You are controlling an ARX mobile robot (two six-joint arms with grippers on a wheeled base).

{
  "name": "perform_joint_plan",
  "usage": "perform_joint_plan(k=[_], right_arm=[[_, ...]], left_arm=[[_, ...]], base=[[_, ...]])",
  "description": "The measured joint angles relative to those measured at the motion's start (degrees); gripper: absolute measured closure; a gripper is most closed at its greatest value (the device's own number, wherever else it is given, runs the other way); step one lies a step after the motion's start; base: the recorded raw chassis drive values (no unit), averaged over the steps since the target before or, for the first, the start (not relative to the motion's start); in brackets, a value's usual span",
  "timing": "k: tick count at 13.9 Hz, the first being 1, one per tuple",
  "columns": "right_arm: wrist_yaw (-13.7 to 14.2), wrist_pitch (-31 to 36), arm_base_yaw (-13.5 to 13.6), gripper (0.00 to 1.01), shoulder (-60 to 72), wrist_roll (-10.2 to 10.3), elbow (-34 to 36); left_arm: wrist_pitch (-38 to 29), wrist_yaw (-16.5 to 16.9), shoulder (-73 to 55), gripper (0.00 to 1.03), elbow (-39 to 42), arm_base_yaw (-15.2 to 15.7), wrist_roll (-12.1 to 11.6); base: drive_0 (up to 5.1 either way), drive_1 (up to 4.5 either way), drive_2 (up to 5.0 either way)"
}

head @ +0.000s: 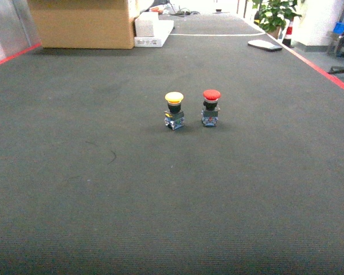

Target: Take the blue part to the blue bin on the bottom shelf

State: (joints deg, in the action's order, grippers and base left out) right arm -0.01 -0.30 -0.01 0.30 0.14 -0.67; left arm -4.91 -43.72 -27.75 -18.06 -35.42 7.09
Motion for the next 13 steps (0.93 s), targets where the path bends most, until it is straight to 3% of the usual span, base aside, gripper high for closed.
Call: perform_joint_plan(k=[2, 7, 13], right_arm=[[0.0, 0.0, 0.0, 0.03, 0.0, 0.0, 0.0], [-0.1, 0.1, 0.0, 0.03, 0.0, 0.0, 0.0], [0.0, 0.0, 0.0, 0.03, 0.0, 0.0, 0.0]], left_arm=[[0.1, 0.0, -0.3, 0.59, 0.0, 0.0, 0.0], [0.2, -0.2, 0.1, 0.59, 0.0, 0.1, 0.0], [0.1, -0.1, 0.0, 0.59, 0.0, 0.0, 0.0]], base=[[0.0, -4.00, 4.0], [0.0, 0.00, 0.0], [-1.8, -1.81, -1.8]])
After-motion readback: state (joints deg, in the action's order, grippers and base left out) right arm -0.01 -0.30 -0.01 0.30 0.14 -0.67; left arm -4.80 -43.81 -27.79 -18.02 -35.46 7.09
